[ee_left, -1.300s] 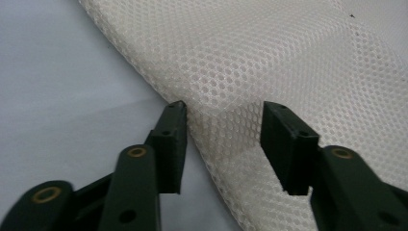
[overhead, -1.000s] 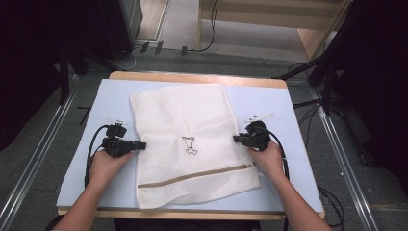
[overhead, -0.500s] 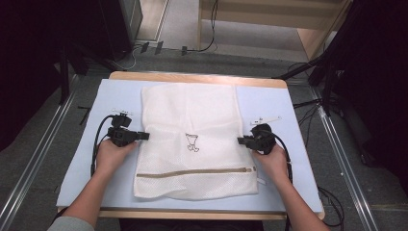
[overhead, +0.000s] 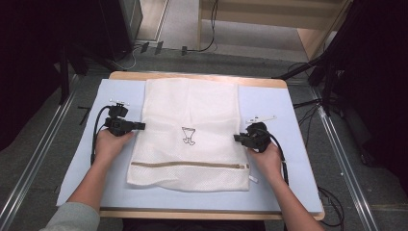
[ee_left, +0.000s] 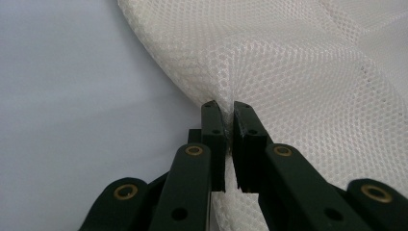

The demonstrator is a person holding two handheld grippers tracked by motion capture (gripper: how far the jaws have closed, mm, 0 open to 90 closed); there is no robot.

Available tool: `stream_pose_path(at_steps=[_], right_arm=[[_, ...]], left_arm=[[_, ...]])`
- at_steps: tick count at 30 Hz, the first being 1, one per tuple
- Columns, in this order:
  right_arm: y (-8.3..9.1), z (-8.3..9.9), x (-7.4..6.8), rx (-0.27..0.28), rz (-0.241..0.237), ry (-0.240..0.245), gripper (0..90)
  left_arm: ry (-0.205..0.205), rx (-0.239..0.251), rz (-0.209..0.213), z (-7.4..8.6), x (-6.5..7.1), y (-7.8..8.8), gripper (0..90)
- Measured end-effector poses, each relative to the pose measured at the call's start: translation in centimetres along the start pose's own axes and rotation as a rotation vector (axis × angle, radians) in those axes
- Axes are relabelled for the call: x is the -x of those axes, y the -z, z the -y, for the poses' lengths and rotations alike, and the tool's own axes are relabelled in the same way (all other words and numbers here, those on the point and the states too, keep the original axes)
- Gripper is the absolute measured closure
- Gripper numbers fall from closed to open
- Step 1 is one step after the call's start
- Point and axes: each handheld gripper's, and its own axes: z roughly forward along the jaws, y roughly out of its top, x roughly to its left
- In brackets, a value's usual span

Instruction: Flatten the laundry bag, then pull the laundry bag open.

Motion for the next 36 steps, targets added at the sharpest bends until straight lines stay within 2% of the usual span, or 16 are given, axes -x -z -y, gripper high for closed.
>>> stream_pose_path(at_steps=[2,5,8,10,12,14,18,20,23,30,36], right_arm=[[-0.4,-0.2,0.2,-0.012,0.005,0.003,81.8],[-0.7,-0.6,0.4,0.002,0.029,0.006,80.7],[-1.3,-0.9,0.7,0.009,0.033,0.016,80.9],[-1.6,-1.0,0.8,0.013,0.027,0.001,80.2],[-1.7,-0.9,0.8,0.012,0.024,-0.009,75.7],[-1.4,-0.9,0.9,0.017,0.024,-0.012,71.3],[-0.6,-0.9,1.3,0.043,-0.008,-0.042,65.2],[-0.2,-0.9,1.3,0.035,-0.024,-0.053,62.4],[0.4,-0.8,1.2,0.036,-0.026,-0.036,61.0],[2.1,-0.5,1.2,0.07,-0.042,-0.034,59.5],[2.7,0.4,0.4,0.063,-0.063,-0.027,58.3]], left_arm=[[0.007,0.008,0.0,-0.2,-0.3,-0.3,85.7],[0.028,0.009,0.012,-0.2,-0.7,-0.6,85.6],[0.025,0.013,0.005,-0.2,-0.8,-0.4,83.9],[0.024,0.012,-0.008,-0.1,-0.8,-0.4,77.2],[0.016,0.016,-0.011,0.0,-0.8,-0.2,68.7],[0.01,0.02,-0.004,0.0,-0.7,0.2,61.3],[-0.002,0.022,0.014,0.1,-0.3,0.8,52.4],[-0.019,0.027,0.01,0.1,0.1,1.2,49.0],[-0.03,0.04,0.025,0.1,0.8,1.7,44.9],[-0.084,0.063,0.027,0.2,2.2,2.8,41.1],[-0.068,0.073,0.063,0.3,3.0,3.3,37.8]])
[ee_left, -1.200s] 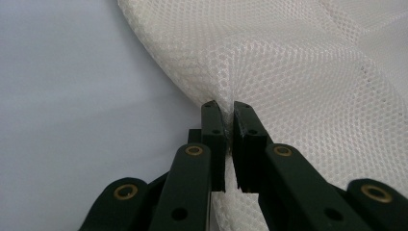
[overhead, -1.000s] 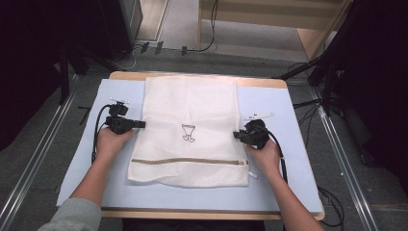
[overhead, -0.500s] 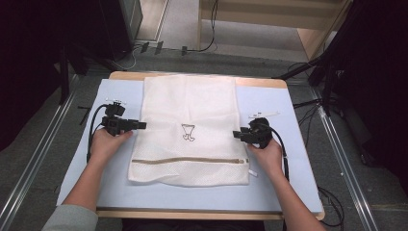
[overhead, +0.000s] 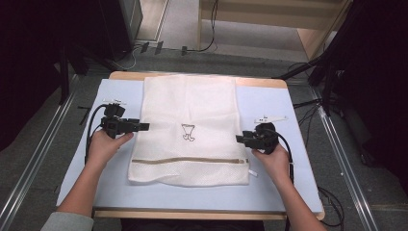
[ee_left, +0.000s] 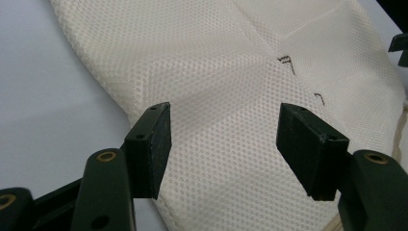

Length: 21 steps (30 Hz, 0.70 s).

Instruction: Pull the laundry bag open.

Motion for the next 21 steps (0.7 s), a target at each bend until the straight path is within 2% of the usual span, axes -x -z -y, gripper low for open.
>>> stream_pose_path(at_steps=[2,5,7,10,13,15,18,21], right_arm=[[0.2,0.2,-0.4,-0.009,0.003,0.019,56.2],[0.5,0.4,-0.8,-0.007,-0.013,0.021,54.9],[0.7,0.5,-1.0,-0.008,-0.022,0.023,55.5],[1.2,0.8,-1.1,-0.006,-0.048,-0.002,57.1],[1.6,1.0,-1.4,-0.003,-0.054,0.009,59.5],[2.0,1.1,-1.7,0.002,-0.051,0.023,60.7],[2.5,1.3,-2.1,0.017,-0.04,0.036,63.3],[2.8,1.6,-2.4,0.028,-0.032,0.047,66.5]], left_arm=[[0.0,0.001,0.005,0.0,0.4,0.1,37.0],[-0.018,0.009,0.012,0.1,1.0,0.1,37.7],[-0.04,0.012,0.021,0.1,1.5,0.2,40.9],[-0.069,0.021,0.035,0.1,2.3,0.2,42.8],[-0.089,0.009,0.042,0.2,3.2,0.2,43.9],[-0.117,-0.002,0.045,0.3,3.9,0.1,45.4],[-0.142,0.009,0.06,0.3,5.0,0.2,50.5],[-0.155,0.028,0.08,0.2,5.9,0.5,61.8]])
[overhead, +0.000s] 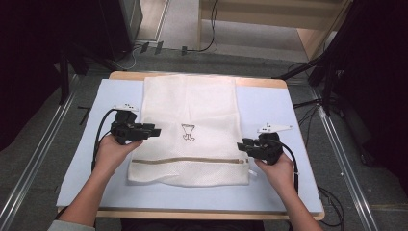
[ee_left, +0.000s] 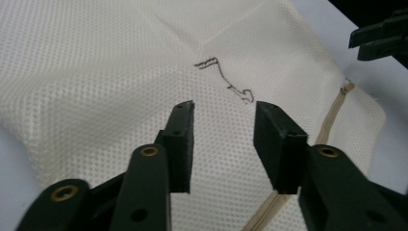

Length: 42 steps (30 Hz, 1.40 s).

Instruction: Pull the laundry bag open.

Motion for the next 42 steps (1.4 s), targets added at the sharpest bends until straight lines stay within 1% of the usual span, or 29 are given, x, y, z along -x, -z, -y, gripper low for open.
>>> stream_pose_path(at_steps=[3,5,7,8,10,12,15,16,17,20,21,22,23,25,30,32,34,36,39,40,42], right_arm=[[0.2,0.3,0.0,-0.01,0.006,0.0,70.0],[0.2,0.7,0.1,-0.024,0.004,-0.013,74.6],[0.1,1.1,0.2,-0.033,0.001,-0.025,76.1],[0.1,1.2,0.2,-0.037,0.003,-0.029,78.6],[-0.2,1.5,0.3,-0.046,-0.005,-0.035,82.6],[-0.4,1.8,0.2,-0.075,0.006,-0.03,86.4],[-0.6,2.1,0.2,-0.102,0.002,-0.024,90.0],[-0.6,2.2,0.1,-0.111,0.004,-0.029,90.0],[-0.6,2.3,0.2,-0.116,0.005,-0.022,90.0],[-0.8,2.6,0.3,-0.143,0.013,-0.024,90.0],[-0.9,2.8,0.3,-0.147,0.01,-0.025,90.0],[-1.0,2.8,0.4,-0.15,0.012,-0.026,90.0],[-1.0,2.9,0.4,-0.15,0.011,-0.023,90.0],[-1.1,3.1,0.4,-0.151,-0.003,-0.027,90.0],[-1.1,3.3,0.2,-0.151,-0.027,-0.039,90.0],[-1.1,3.3,0.1,-0.152,-0.028,-0.04,90.0],[-1.1,3.2,-0.1,-0.157,-0.035,-0.041,90.0],[-1.1,3.1,-0.4,-0.151,-0.039,-0.027,90.0],[-1.1,2.7,-0.8,-0.133,-0.056,-0.017,90.0],[-1.2,2.6,-0.9,-0.128,-0.061,-0.011,90.0],[-1.2,2.5,-1.2,-0.127,-0.054,0.007,90.0]], left_arm=[[0.008,0.005,0.025,-0.2,0.6,-0.1,66.8],[0.002,-0.009,0.034,-0.2,1.0,-0.4,69.7],[0.002,-0.021,0.05,-0.2,1.2,-0.8,70.6],[0.0,-0.029,0.055,-0.2,1.3,-1.1,69.8],[-0.015,-0.036,0.05,-0.3,1.4,-1.5,64.4],[-0.023,-0.042,0.055,-0.4,1.6,-1.9,63.3],[-0.036,-0.042,0.053,-0.6,1.7,-2.3,59.8],[-0.038,-0.04,0.051,-0.7,1.7,-2.4,58.6],[-0.04,-0.043,0.049,-0.7,1.7,-2.5,57.8],[-0.042,-0.049,0.057,-0.8,1.8,-2.8,56.8],[-0.047,-0.056,0.068,-0.9,1.8,-2.9,57.0],[-0.051,-0.063,0.087,-0.9,1.9,-3.0,58.6],[-0.048,-0.067,0.094,-0.9,2.0,-3.2,61.1],[-0.052,-0.069,0.115,-1.0,2.3,-3.4,64.5],[-0.076,-0.076,0.109,-1.1,3.0,-3.8,65.5],[-0.081,-0.078,0.1,-1.1,3.2,-3.9,64.5],[-0.083,-0.079,0.101,-1.0,3.4,-4.1,63.8],[-0.091,-0.081,0.103,-1.0,3.7,-4.2,63.2],[-0.083,-0.094,0.112,-1.1,4.1,-4.6,60.5],[-0.08,-0.101,0.118,-1.2,4.3,-4.7,58.4],[-0.081,-0.103,0.136,-1.2,4.7,-4.9,58.6]])
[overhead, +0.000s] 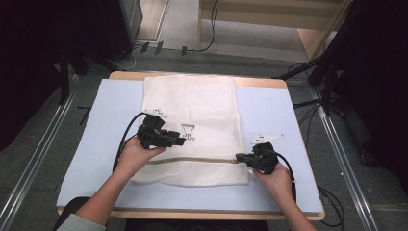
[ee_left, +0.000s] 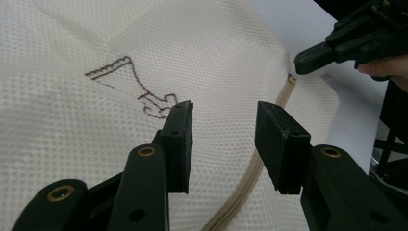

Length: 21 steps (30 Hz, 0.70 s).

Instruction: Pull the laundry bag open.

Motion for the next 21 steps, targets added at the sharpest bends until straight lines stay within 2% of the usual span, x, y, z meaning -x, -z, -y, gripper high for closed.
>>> stream_pose_path(at_steps=[4,8,11,13,17,21], right_arm=[[0.3,0.2,0.3,-0.002,0.02,0.022,90.0],[0.7,0.7,1.1,-0.008,0.037,0.014,90.0],[0.4,1.0,1.5,-0.017,0.025,0.029,90.0],[0.1,1.0,1.3,-0.018,0.024,0.048,90.0],[-0.3,1.3,1.1,0.0,0.031,0.101,90.0],[-0.3,1.7,1.1,0.022,0.036,0.099,90.0]], left_arm=[[-0.017,-0.002,0.014,-0.2,0.8,-0.6,59.2],[-0.034,-0.013,0.028,-0.5,1.7,-1.6,60.0],[-0.038,-0.015,0.034,-0.7,2.1,-2.2,61.6],[-0.043,-0.012,0.039,-0.8,2.5,-2.7,63.1],[-0.062,-0.046,0.038,-1.0,3.2,-3.8,63.4],[-0.083,-0.073,0.042,-1.2,3.8,-4.7,63.1]])
